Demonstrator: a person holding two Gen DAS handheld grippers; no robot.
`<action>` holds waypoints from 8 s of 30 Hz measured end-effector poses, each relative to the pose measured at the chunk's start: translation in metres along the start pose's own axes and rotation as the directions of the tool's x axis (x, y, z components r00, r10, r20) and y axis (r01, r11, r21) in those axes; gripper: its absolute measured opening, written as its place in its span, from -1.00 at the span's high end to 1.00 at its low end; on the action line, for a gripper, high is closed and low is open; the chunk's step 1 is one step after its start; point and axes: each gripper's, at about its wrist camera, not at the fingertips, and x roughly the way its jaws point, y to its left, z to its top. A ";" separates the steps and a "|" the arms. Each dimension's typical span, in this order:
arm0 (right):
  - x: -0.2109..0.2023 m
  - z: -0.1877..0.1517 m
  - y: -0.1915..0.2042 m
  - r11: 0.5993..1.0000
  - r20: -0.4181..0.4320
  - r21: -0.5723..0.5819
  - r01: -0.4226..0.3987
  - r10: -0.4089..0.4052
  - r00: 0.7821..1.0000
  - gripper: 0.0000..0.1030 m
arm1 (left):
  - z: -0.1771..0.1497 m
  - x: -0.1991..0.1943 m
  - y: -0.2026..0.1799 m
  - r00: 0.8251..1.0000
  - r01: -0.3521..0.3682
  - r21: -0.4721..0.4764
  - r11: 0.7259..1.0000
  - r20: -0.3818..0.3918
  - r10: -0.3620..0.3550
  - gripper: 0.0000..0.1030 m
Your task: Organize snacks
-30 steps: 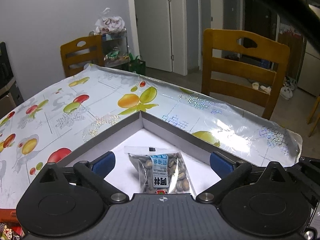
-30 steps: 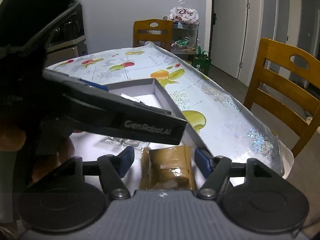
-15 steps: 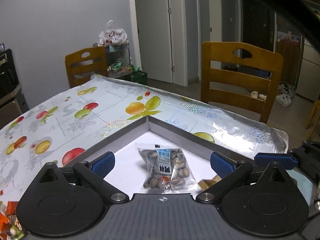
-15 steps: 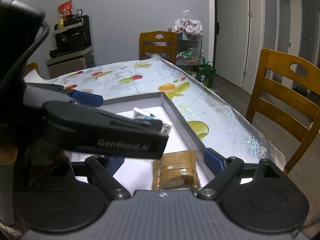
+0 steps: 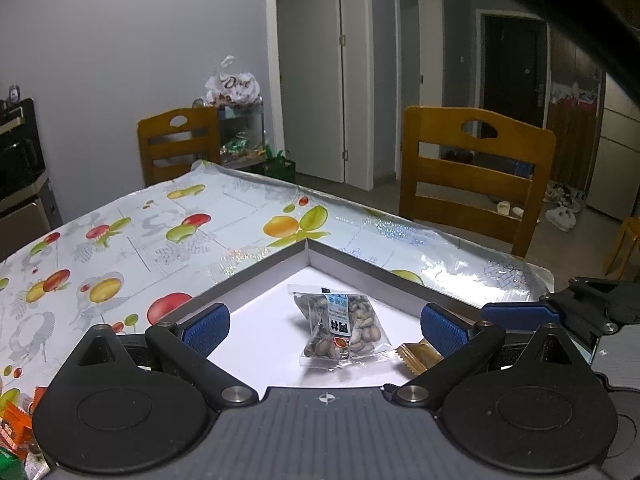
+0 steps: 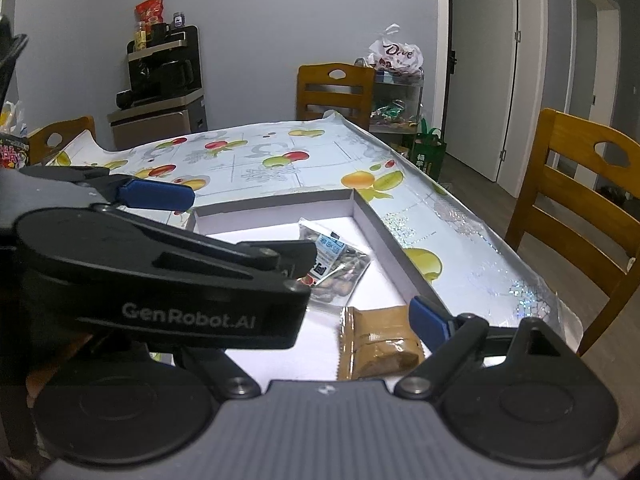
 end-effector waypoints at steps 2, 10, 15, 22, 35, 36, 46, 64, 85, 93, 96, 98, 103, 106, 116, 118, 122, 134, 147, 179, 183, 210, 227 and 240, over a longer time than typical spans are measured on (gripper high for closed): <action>-0.002 0.001 0.003 1.000 0.002 -0.004 0.004 -0.004 1.000 -0.72 | 0.000 -0.003 0.002 1.000 0.005 -0.005 1.000 0.007 -0.005 -1.00; -0.010 0.004 0.022 1.000 0.007 -0.021 0.000 0.000 1.000 -0.75 | -0.007 -0.023 0.016 0.999 0.003 -0.023 1.000 0.040 -0.002 -1.00; -0.019 0.005 0.042 0.998 0.011 -0.054 -0.013 0.013 1.000 -0.76 | -0.013 -0.041 0.031 0.998 0.000 -0.053 0.999 0.067 0.004 -1.00; -0.030 0.008 0.078 0.995 0.028 -0.099 -0.032 0.035 0.999 -0.77 | -0.023 -0.071 0.051 0.992 -0.052 -0.063 0.997 0.112 0.059 -1.00; -0.031 0.009 0.145 0.986 0.024 -0.130 -0.102 0.106 0.994 -0.77 | -0.051 -0.119 0.099 0.978 -0.147 -0.117 0.982 0.132 0.162 -1.00; -0.030 0.009 0.150 0.984 0.020 -0.140 -0.106 0.110 0.994 -0.78 | -0.053 -0.123 0.102 0.977 -0.150 -0.126 0.981 0.133 0.167 -1.00; -0.028 0.007 0.176 0.975 0.013 -0.178 -0.133 0.137 0.990 -0.78 | -0.071 -0.148 0.120 0.963 -0.201 -0.150 0.968 0.150 0.224 -1.00; -0.031 -0.019 0.179 0.963 0.058 -0.148 -0.227 0.237 0.970 -0.79 | -0.100 -0.182 0.123 0.940 -0.261 -0.194 0.946 0.174 0.295 -1.00; -0.008 -0.027 0.203 0.948 0.011 -0.211 -0.240 0.248 0.969 -0.79 | -0.125 -0.164 0.188 0.887 -0.447 -0.213 0.869 0.024 0.462 -1.00; 0.017 -0.038 0.240 0.892 -0.024 -0.383 -0.240 0.251 0.968 -0.71 | -0.136 -0.128 0.220 0.897 -0.438 -0.265 0.859 -0.068 0.436 -1.00; 0.024 -0.039 0.249 0.875 -0.028 -0.415 -0.248 0.261 0.965 -0.59 | -0.142 -0.124 0.220 0.907 -0.417 -0.260 0.871 -0.065 0.415 -1.00; 0.025 -0.041 0.255 0.862 -0.008 -0.442 -0.249 0.274 0.962 -0.55 | -0.144 -0.122 0.219 0.912 -0.407 -0.253 0.878 -0.059 0.406 -1.00; 0.039 -0.037 0.267 0.860 -0.039 -0.437 -0.263 0.274 0.961 -0.37 | -0.147 -0.119 0.221 0.928 -0.370 -0.274 0.888 -0.058 0.368 -1.00; 0.047 -0.038 0.273 0.860 -0.059 -0.423 -0.285 0.288 0.956 -0.28 | -0.148 -0.120 0.223 0.936 -0.349 -0.286 0.893 -0.050 0.349 -1.00; 0.067 -0.028 0.277 0.887 -0.107 -0.296 -0.354 0.338 0.935 -0.14 | -0.147 -0.122 0.219 0.940 -0.334 -0.281 0.900 -0.031 0.339 -0.97; 0.068 -0.026 0.275 0.898 -0.101 -0.275 -0.344 0.329 0.939 0.14 | -0.147 -0.122 0.218 0.940 -0.334 -0.279 0.900 -0.033 0.338 -0.96; 0.068 -0.026 0.274 0.909 -0.086 -0.269 -0.318 0.306 0.948 0.49 | -0.147 -0.121 0.221 0.942 -0.332 -0.289 0.898 -0.045 0.334 -0.77; 0.050 -0.037 0.262 0.907 -0.072 -0.314 -0.281 0.273 0.959 0.68 | -0.151 -0.122 0.230 0.947 -0.317 -0.336 0.887 -0.056 0.317 -0.56; 0.017 -0.054 0.242 0.888 -0.067 -0.337 -0.313 0.309 0.949 0.76 | -0.150 -0.127 0.225 0.918 -0.387 -0.343 0.856 -0.062 0.391 -0.54; -0.038 -0.038 0.185 0.910 0.082 -0.252 -0.329 0.359 0.930 0.85 | -0.108 -0.170 0.159 0.927 -0.340 -0.253 0.906 0.075 0.369 -0.52; -0.042 -0.037 0.176 0.917 0.097 -0.238 -0.321 0.351 0.931 0.85 | -0.103 -0.164 0.150 0.934 -0.320 -0.243 0.916 0.081 0.348 -0.52; -0.051 -0.022 0.075 0.971 0.212 -0.094 -0.220 0.235 0.948 0.85 | -0.051 -0.099 0.083 0.970 -0.221 -0.106 0.970 0.083 0.230 -0.52; -0.034 -0.005 0.016 0.987 0.182 0.029 -0.159 0.151 0.972 0.85 | -0.005 -0.048 0.054 0.982 -0.166 -0.047 0.985 0.088 0.170 -0.52; -0.016 0.005 0.007 0.990 0.163 0.067 -0.122 0.110 0.980 0.85 | 0.015 -0.019 0.046 0.984 -0.160 -0.018 0.987 0.080 0.161 -0.52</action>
